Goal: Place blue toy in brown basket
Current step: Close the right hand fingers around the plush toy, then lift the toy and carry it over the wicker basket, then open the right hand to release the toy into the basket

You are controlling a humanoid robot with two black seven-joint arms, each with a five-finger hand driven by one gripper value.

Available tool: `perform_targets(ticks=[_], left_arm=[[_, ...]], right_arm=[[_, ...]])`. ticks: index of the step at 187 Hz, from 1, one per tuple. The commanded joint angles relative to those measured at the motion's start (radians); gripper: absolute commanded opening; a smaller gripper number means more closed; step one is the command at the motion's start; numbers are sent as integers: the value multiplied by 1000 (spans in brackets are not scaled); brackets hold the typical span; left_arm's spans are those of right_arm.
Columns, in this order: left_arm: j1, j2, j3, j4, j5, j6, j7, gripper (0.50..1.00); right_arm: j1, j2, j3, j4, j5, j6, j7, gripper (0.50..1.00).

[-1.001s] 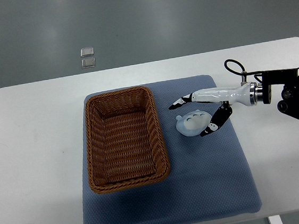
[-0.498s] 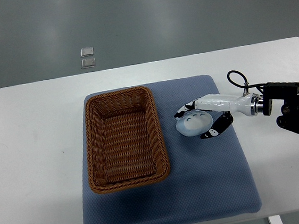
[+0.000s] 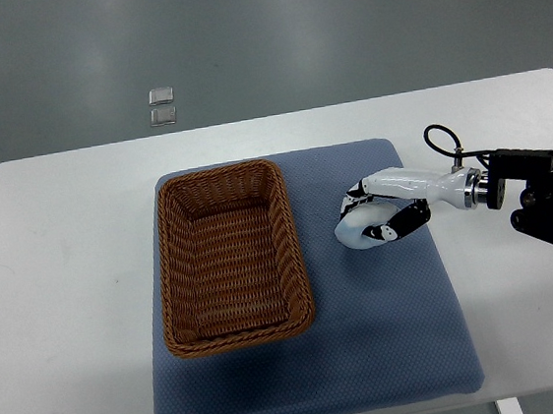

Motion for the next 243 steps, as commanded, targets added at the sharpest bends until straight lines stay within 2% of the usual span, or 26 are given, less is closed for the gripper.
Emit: perform_targets(ticks=[1,67,98,126,162,192,243], left_arm=[[0,0,0,0,0,2,0,1000],[0,0,0,0,0,0,0,1000],[0,0,0,0,0,0,0,1000],[0,0,0,0,0,0,0,1000],[0,0,0,0,0,0,0,1000],[0,0,0,0,0,0,0,1000],[0,0,0,0,0,0,0,1000]], right_arm=[[5,10,5,2,18,-4,0,500],[52,32,137,11,115,22,0,500],[66,99,161,43,196,31,0,500],[77,234,161,31,199,22,0,500],[43,381,150,15,199,-49,-5,500],[5,463,137,-29,182,-104,-77,500],[-14,467,49,-74,181,-170,-89,508]])
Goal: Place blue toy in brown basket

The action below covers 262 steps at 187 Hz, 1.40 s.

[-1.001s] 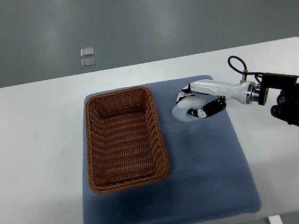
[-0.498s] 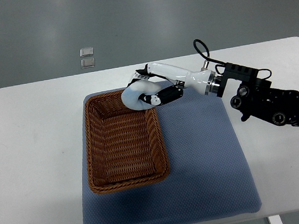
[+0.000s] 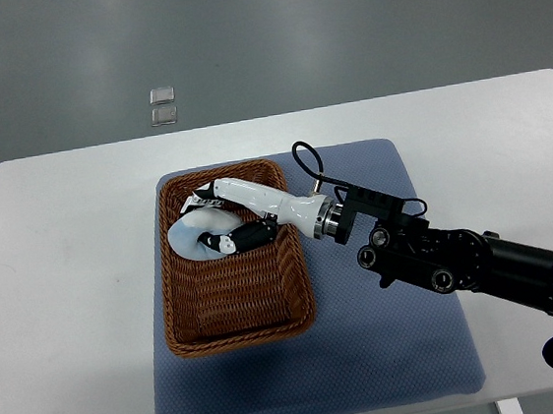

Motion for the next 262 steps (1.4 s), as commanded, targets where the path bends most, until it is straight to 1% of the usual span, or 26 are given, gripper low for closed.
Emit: perform_targets(ticks=[1,2,13,16,17,18,19,20,21,22,26,38,54,72,79,96,130,136,148,156,164,168,180,209,240,262], left_arm=[[0,0,0,0,0,0,0,1000],[0,0,0,0,0,0,0,1000],[0,0,0,0,0,0,2,1000],[0,0,0,0,0,0,0,1000],[0,0,0,0,0,0,0,1000],[0,0,0,0,0,0,0,1000],[0,0,0,0,0,0,0,1000],[0,0,0,0,0,0,0,1000],[0,0,0,0,0,0,0,1000],[0,0,0,0,0,0,0,1000],[0,0,0,0,0,0,0,1000],[0,0,0,0,0,0,0,1000],[0,0,0,0,0,0,0,1000],[0,0,0,0,0,0,2,1000],[0,0,0,0,0,0,0,1000],[0,0,0,0,0,0,0,1000],[0,0,0,0,0,0,0,1000],[0,0,0,0,0,0,0,1000],[0,0,0,0,0,0,0,1000],[0,0,0,0,0,0,0,1000],[0,0,0,0,0,0,0,1000],[0,0,0,0,0,0,0,1000],[0,0,0,0,0,0,0,1000],[-1,0,2,0,0,0,0,1000],[0,0,0,0,0,0,0,1000],[0,0,0,0,0,0,0,1000]], right_arm=[[-8,1,-32,-8,-1,-28,-1,509],[-10,1,-33,-8,1,-30,0,527],[-16,1,-36,-6,1,-38,5,609],[-16,1,-36,-6,2,-41,5,658],[-16,1,-36,-6,2,-41,5,658],[-18,1,-36,-6,2,-42,5,688],[-18,1,-36,-6,2,-42,5,688],[-18,1,-35,-6,4,-42,5,717],[-18,1,-35,-6,4,-42,5,717],[-18,1,-35,-6,4,-44,7,741],[-21,1,-35,-6,5,-47,7,776],[-24,1,-33,-6,11,-51,8,797],[-22,1,-25,-5,19,-58,11,858],[-21,1,-24,-6,21,-58,11,866],[-21,1,-22,-6,24,-56,11,885],[-25,1,-18,-6,50,-56,11,887],[-45,1,21,0,354,-27,13,911],[-45,-1,27,0,393,-5,11,911],[-41,-22,50,0,453,77,4,913],[-36,-41,89,-5,502,168,-3,913],[-35,-47,119,-8,533,220,-9,913],[-31,-50,148,-9,567,258,-27,913],[-28,-58,185,-12,628,300,-82,913],[-24,-131,203,-63,775,337,-165,913],[4,-166,200,-146,941,401,-273,913],[7,-200,202,-187,1007,423,-326,913]])
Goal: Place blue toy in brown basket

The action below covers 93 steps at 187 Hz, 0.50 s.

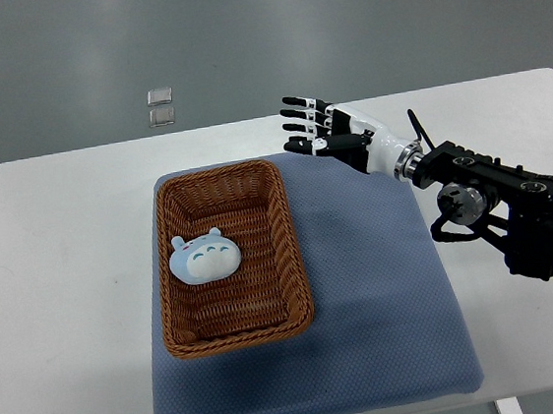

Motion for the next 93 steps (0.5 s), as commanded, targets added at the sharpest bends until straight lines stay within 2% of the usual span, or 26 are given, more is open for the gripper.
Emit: perform_targets(ticks=[1,14,25,93], left_arm=[[0,0,0,0,0,0,0,1000],[0,0,0,0,0,0,0,1000],[0,0,0,0,0,0,0,1000],[0,0,0,0,0,0,2,1000]], right_arm=[[3,-30,0,-37,63,17,-55,913],[1,-39,1,-58,115,19,-115,913],[1,-40,0,-68,150,17,-130,913],[-8,-31,51,-74,187,28,-126,913]])
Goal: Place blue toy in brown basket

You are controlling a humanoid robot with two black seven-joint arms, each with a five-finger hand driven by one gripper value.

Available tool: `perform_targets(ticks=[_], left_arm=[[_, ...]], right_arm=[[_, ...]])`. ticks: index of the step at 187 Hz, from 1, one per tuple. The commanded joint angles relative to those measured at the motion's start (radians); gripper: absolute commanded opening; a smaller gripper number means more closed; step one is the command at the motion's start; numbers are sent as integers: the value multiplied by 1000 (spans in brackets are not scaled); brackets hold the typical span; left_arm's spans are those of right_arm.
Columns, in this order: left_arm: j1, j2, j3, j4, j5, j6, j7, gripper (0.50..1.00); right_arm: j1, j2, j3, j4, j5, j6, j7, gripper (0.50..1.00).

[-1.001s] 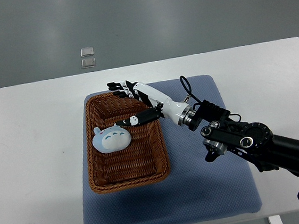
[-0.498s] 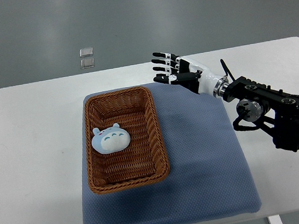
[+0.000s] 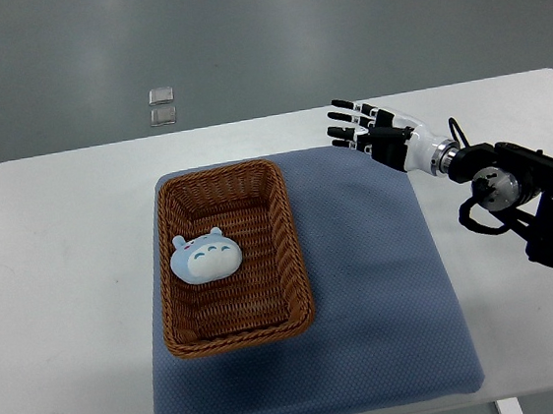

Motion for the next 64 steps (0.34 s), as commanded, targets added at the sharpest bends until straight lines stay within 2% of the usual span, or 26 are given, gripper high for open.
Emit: perform_targets(ticks=[1,21,64], left_arm=[[0,0,0,0,0,0,2,1000],[-2,0,0,0,0,0,0,1000],[0,0,0,0,0,0,0,1000]], right_arm=[[-7,8,35,0,1,6,1,913],[-11,12,66,0,1,29,1,913],[-21,14,66,0,0,23,4,913]])
